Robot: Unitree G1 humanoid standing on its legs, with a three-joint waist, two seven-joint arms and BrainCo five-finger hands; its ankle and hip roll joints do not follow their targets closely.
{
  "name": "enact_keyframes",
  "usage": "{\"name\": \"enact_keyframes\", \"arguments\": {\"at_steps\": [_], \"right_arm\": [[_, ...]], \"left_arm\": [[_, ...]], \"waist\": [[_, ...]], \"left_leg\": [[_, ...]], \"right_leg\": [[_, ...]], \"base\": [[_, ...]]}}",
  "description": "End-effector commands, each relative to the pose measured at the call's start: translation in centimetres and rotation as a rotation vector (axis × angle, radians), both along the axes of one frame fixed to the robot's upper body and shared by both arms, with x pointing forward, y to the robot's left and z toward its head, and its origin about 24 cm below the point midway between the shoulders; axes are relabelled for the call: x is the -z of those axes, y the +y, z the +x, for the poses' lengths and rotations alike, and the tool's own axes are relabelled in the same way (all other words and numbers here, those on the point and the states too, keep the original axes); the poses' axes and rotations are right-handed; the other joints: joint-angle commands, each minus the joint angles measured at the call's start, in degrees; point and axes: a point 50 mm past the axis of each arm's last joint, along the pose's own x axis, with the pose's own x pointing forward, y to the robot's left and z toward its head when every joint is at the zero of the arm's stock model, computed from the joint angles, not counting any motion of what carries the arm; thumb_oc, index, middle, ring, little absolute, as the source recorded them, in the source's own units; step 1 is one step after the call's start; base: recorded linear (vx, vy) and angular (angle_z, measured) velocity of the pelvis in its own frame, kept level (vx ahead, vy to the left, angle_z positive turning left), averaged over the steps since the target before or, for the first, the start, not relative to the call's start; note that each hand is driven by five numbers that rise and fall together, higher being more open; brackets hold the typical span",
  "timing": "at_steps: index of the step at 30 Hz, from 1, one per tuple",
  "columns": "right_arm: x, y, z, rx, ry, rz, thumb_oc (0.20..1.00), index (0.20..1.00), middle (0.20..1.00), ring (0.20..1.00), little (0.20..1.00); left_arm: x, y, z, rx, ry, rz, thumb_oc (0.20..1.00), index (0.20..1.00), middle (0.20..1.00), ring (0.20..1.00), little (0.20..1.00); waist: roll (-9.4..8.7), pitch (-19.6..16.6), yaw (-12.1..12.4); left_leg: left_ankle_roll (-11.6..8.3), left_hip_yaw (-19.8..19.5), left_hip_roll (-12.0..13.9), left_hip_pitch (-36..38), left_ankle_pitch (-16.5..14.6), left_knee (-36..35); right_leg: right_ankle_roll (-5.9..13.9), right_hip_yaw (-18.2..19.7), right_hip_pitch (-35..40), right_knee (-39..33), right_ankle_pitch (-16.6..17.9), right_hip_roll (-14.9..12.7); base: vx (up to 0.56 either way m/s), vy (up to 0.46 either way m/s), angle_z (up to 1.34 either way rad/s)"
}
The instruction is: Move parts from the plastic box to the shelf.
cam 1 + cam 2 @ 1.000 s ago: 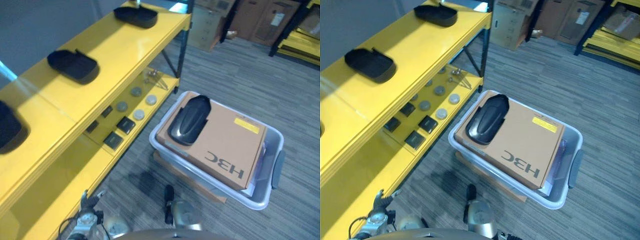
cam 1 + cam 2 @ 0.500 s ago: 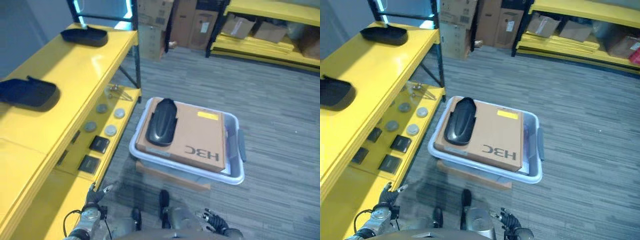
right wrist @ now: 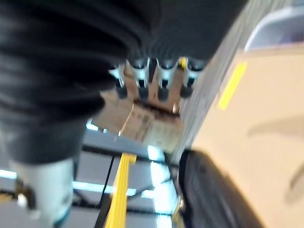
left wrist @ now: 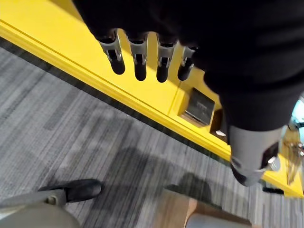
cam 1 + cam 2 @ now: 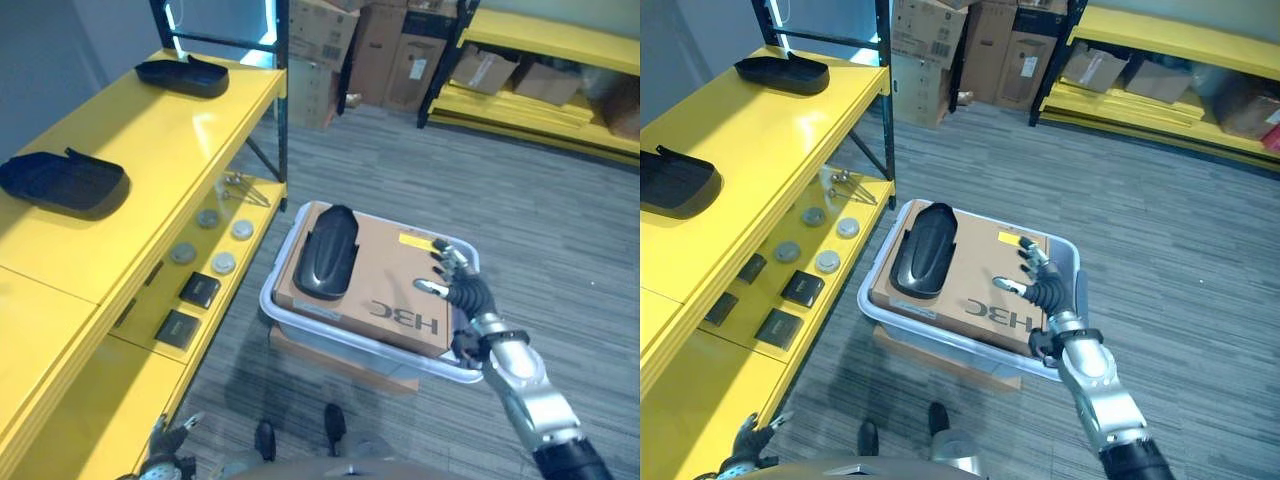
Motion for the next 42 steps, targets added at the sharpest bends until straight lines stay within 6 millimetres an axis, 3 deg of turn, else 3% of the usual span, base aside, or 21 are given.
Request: {"name": "enact_keyframes", "arguments": {"at_steps": [1, 6, 7, 11, 14, 15, 22, 26, 28, 31, 32, 33, 34, 35, 42], "right_arm": [[-2.4, -0.1, 2.7, 0.084, -0.110, -0.062, 1.000, 1.000, 1.000, 1.000, 1.000], [-4.9, -0.5, 7.3, 0.251, -0.194, -0.130, 1.000, 1.000, 1.000, 1.000, 1.000], [-6.8, -1.3, 8.9, 0.324, -0.248, -0.119, 1.000, 1.000, 1.000, 1.000, 1.000], [-9.8, -2.8, 10.7, 0.412, -0.283, -0.159, 1.000, 1.000, 1.000, 1.000, 1.000], [-10.8, -3.5, 11.3, 0.462, -0.283, -0.201, 1.000, 1.000, 1.000, 1.000, 1.000], [-11.2, -4.6, 11.7, 0.535, -0.256, -0.329, 1.000, 1.000, 1.000, 1.000, 1.000], [-9.9, -4.7, 12.4, 0.557, -0.108, -0.531, 1.000, 1.000, 1.000, 1.000, 1.000], [-7.5, -4.9, 12.6, 0.526, 0.057, -0.614, 1.000, 1.000, 1.000, 1.000, 1.000], [-7.3, -4.8, 12.6, 0.515, 0.073, -0.618, 1.000, 1.000, 1.000, 1.000, 1.000], [-5.4, -5.3, 12.8, 0.434, 0.274, -0.714, 1.000, 1.000, 1.000, 1.000, 1.000], [-4.7, -5.4, 12.7, 0.408, 0.339, -0.742, 0.821, 0.821, 0.821, 0.821, 0.821], [-4.0, -5.4, 12.6, 0.384, 0.406, -0.771, 0.325, 0.325, 0.325, 0.325, 0.325], [-3.8, -5.4, 12.6, 0.370, 0.431, -0.781, 0.325, 0.325, 0.325, 0.325, 0.325], [-3.3, -5.5, 12.4, 0.339, 0.497, -0.798, 0.200, 0.200, 0.200, 0.200, 0.200], [-2.9, -7.4, 11.4, 0.400, 0.576, -0.767, 0.200, 0.200, 0.200, 0.200, 0.200]], "left_arm": [[-1.1, 0.6, 3.1, 0.086, -0.095, 0.043, 1.000, 1.000, 1.000, 1.000, 1.000], [-2.0, 0.8, 5.1, 0.111, -0.148, 0.053, 1.000, 1.000, 1.000, 1.000, 1.000], [-2.6, 1.3, 6.3, 0.144, -0.167, 0.074, 1.000, 1.000, 1.000, 1.000, 1.000], [-3.0, 1.9, 7.2, 0.166, -0.170, 0.092, 1.000, 1.000, 1.000, 1.000, 1.000], [-3.1, 2.1, 7.4, 0.137, -0.175, 0.082, 1.000, 1.000, 1.000, 1.000, 1.000], [-3.2, 2.2, 7.8, 0.105, -0.186, 0.064, 1.000, 1.000, 1.000, 1.000, 1.000], [-3.8, 1.4, 9.3, 0.145, -0.238, 0.036, 1.000, 1.000, 1.000, 1.000, 1.000], [-4.8, -0.1, 11.4, 0.199, -0.311, 0.000, 1.000, 1.000, 1.000, 1.000, 1.000], [-4.9, -0.3, 11.6, 0.206, -0.317, -0.002, 1.000, 1.000, 1.000, 1.000, 1.000], [-5.7, -1.3, 13.1, 0.295, -0.350, 0.003, 1.000, 1.000, 1.000, 1.000, 1.000], [-5.8, -1.4, 13.3, 0.299, -0.352, -0.001, 1.000, 1.000, 1.000, 1.000, 1.000], [-5.9, -1.6, 13.5, 0.301, -0.352, -0.003, 1.000, 1.000, 1.000, 1.000, 1.000], [-5.9, -1.6, 13.6, 0.304, -0.351, -0.002, 1.000, 1.000, 1.000, 1.000, 1.000], [-6.0, -1.7, 13.7, 0.308, -0.349, 0.000, 1.000, 1.000, 1.000, 1.000, 1.000], [-6.3, -1.4, 13.8, 0.308, -0.360, 0.002, 1.000, 1.000, 1.000, 1.000, 1.000]], "waist": [[-0.70, 2.7, 3.9], [-0.46, 6.0, 8.0], [-0.12, 7.9, 9.5], [1.08, 10.1, 10.9], [2.01, 11.0, 11.2], [2.82, 11.8, 11.6], [3.39, 12.9, 11.7], [4.21, 13.7, 11.7], [4.29, 13.8, 11.7], [5.23, 14.5, 12.6], [5.55, 14.6, 13.0], [5.90, 14.6, 13.3], [6.01, 14.6, 13.5], [6.31, 14.7, 13.8], [7.84, 14.4, 14.3]], "left_leg": [[1.12, 1.0, 0.3, 0.5, -5.7, 1.6], [0.64, -0.5, 0.8, -3.4, -3.8, 0.7], [0.38, -1.3, 1.0, -5.8, -2.9, 0.7], [0.04, -1.8, 1.0, -8.8, -1.9, 0.9], [-0.23, -1.8, 0.9, -9.8, -1.3, 0.9], [-0.60, -1.8, 0.9, -10.7, -0.8, 0.8], [-1.17, -1.9, 0.9, -11.7, -0.6, 1.0], [-1.42, -1.7, 0.7, -12.5, -0.2, 0.7], [-1.47, -1.7, 0.7, -12.5, -0.2, 0.7], [-1.58, -1.9, 0.4, -13.3, 0.2, 0.8], [-1.59, -2.0, 0.4, -13.5, 0.3, 0.7], [-1.60, -2.1, 0.3, -13.6, 0.4, 0.7], [-1.61, -2.2, 0.2, -13.6, 0.4, 0.8], [-1.68, -2.2, 0.1, -13.7, 0.5, 0.9], [-2.02, -2.4, -0.3, -13.8, 0.9, 1.0]], "right_leg": [[0.60, -0.8, -2.5, 1.1, -1.0, 0.4], [0.44, -3.2, -4.1, 0.4, -0.8, 0.4], [0.27, -4.4, -5.5, 0.4, -0.8, 0.3], [-0.10, -5.9, -7.6, 0.5, -0.9, 0.0], [-0.32, -6.3, -8.3, 0.5, -1.0, -0.2], [-0.44, -6.8, -9.0, 0.4, -0.9, -0.5], [-0.49, -7.2, -10.1, 0.5, -0.8, -1.0], [-0.63, -7.5, -10.7, 0.4, -0.8, -1.2], [-0.61, -7.6, -10.8, 0.4, -0.8, -1.3], [-0.58, -8.3, -11.3, 0.4, -0.6, -1.8], [-0.59, -8.6, -11.3, 0.3, -0.6, -1.9], [-0.63, -8.8, -11.4, 0.2, -0.5, -2.0], [-0.62, -8.9, -11.4, 0.2, -0.5, -2.1], [-0.61, -9.3, -11.4, 0.1, -0.5, -2.3], [-0.70, -10.4, -11.1, 0.2, -0.6, -3.0]], "base": [[0.03, -0.063, 0.05], [-0.10, -0.110, 0.23], [-0.17, -0.119, 0.53], [-0.11, -0.018, 0.41], [-0.06, 0.077, 0.17], [-0.06, 0.075, 0.09], [-0.02, 0.029, 0.00], [-0.02, 0.029, -0.02], [0.00, 0.000, 0.00], [-0.03, 0.001, -0.07], [-0.02, -0.012, -0.04], [0.00, 0.000, 0.00], [0.00, 0.000, 0.00], [0.00, 0.000, 0.00], [0.00, 0.020, 0.01]]}}
